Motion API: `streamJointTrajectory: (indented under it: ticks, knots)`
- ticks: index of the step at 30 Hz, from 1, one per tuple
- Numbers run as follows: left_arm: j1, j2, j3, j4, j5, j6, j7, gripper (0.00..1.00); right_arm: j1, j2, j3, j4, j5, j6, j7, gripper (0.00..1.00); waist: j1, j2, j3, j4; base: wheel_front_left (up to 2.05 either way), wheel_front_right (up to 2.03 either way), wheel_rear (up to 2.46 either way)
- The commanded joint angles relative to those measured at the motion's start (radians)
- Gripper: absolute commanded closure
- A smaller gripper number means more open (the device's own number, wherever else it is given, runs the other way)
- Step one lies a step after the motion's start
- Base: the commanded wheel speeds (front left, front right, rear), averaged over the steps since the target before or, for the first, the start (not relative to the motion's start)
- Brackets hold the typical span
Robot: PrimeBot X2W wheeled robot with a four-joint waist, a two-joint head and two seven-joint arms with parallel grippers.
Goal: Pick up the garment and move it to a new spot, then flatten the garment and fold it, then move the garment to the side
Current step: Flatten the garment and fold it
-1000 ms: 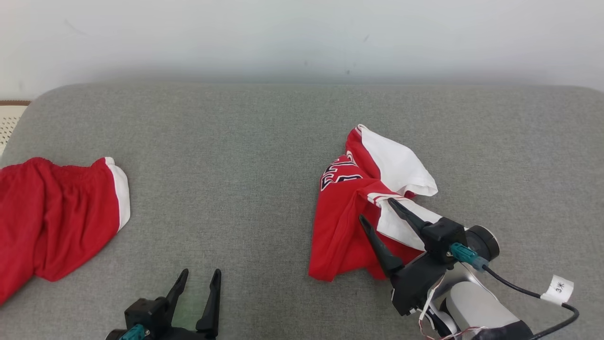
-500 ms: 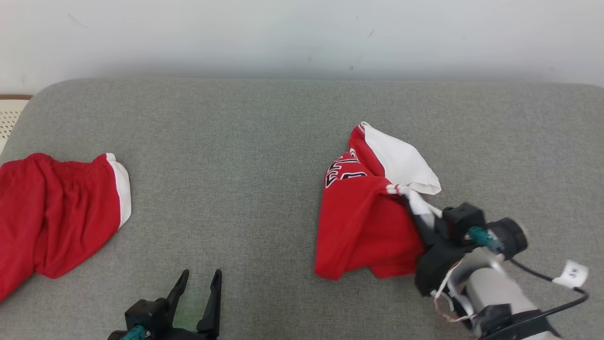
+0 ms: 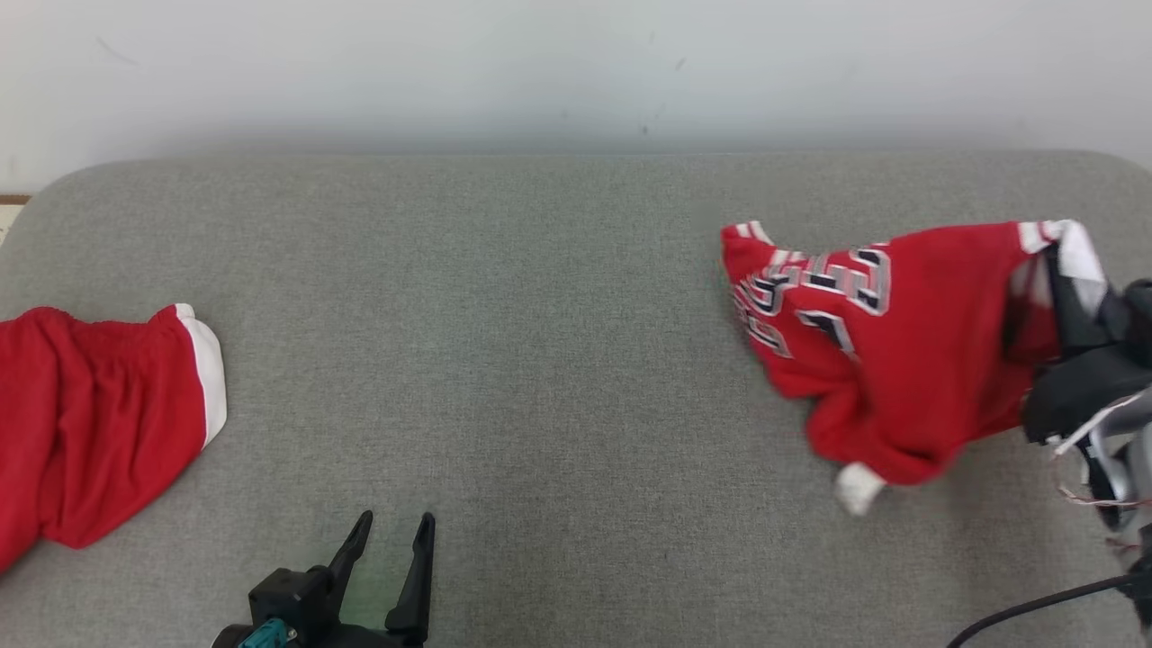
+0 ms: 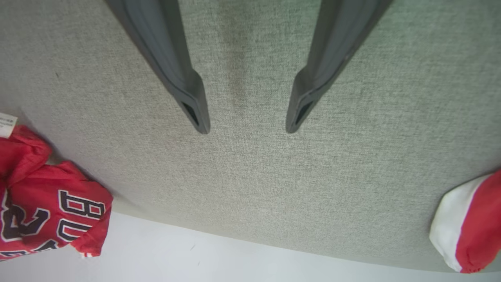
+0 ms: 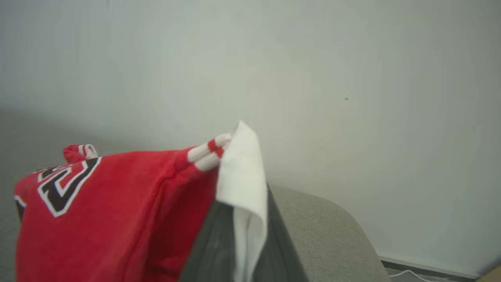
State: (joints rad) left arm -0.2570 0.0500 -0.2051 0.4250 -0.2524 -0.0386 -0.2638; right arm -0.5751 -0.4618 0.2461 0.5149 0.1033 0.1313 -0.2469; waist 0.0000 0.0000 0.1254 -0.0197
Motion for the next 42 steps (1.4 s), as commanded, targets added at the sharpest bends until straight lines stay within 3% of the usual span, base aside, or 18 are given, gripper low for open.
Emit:
streamJointTrajectory:
  ticks: [1,3,4,5,6,7,14,20,23,31,42]
  knots:
    - [-0.006,0.001,-0.002,0.000,-0.001,0.002,-0.001,0.00,0.002,-0.022,-0.016,0.008,-0.001,-0.001,-0.007,1.00,0.0000,0.0000,0.007,-0.007,0.00,0.00,0.00]
    - [-0.008,0.001,-0.006,0.001,-0.003,0.002,-0.001,0.00,0.023,-0.032,-0.015,0.026,0.009,-0.001,-0.008,1.00,0.0000,0.0000,0.012,-0.012,0.00,0.00,0.00]
    - [-0.009,0.001,-0.008,0.001,-0.004,0.002,-0.001,0.00,0.031,-0.039,-0.010,0.038,0.018,-0.001,-0.006,0.84,0.0000,0.0000,0.014,-0.015,0.00,0.00,0.00]
    - [-0.011,0.001,-0.009,0.002,-0.006,0.003,-0.001,0.00,0.037,-0.038,-0.005,0.045,0.029,-0.001,-0.006,0.62,0.0000,0.0000,0.018,-0.018,0.00,0.00,0.00]
    - [-0.014,0.001,-0.011,0.002,-0.006,0.003,-0.001,0.00,0.039,-0.039,-0.007,0.054,0.040,-0.001,-0.006,0.05,0.0000,0.0000,0.021,-0.021,0.00,0.00,0.00]
    - [-0.018,0.001,-0.014,0.003,-0.006,0.001,-0.001,0.00,0.048,-0.038,-0.011,0.071,0.049,-0.001,-0.002,0.00,0.0000,0.0000,0.023,-0.024,0.00,0.00,0.00]
    - [-0.033,0.001,-0.035,0.004,0.000,-0.011,-0.001,0.00,0.077,-0.012,-0.052,0.128,0.073,-0.001,0.000,0.00,0.0000,0.0000,0.033,-0.039,0.00,0.00,0.00]
    - [-0.035,0.001,-0.054,-0.018,0.000,-0.005,-0.001,0.00,0.127,0.026,-0.119,0.046,0.059,-0.001,-0.018,0.00,0.0000,0.0000,0.031,-0.060,0.00,0.00,0.00]
    - [-0.030,0.001,-0.053,-0.027,0.004,0.001,-0.001,0.00,0.177,0.063,-0.141,-0.059,0.060,-0.001,-0.019,0.00,0.0000,0.0000,0.026,-0.075,0.00,0.00,0.00]
    - [-0.013,0.001,-0.048,-0.026,0.009,-0.005,-0.001,0.00,0.332,0.136,-0.064,-0.218,0.103,-0.001,-0.019,0.00,0.0000,0.0000,0.014,-0.081,0.00,0.00,0.00]
    - [-0.011,0.001,-0.041,-0.020,0.024,-0.010,-0.001,0.00,0.410,0.166,0.000,-0.171,0.140,-0.001,-0.019,0.00,0.0000,0.0000,0.021,-0.047,0.00,0.00,0.00]
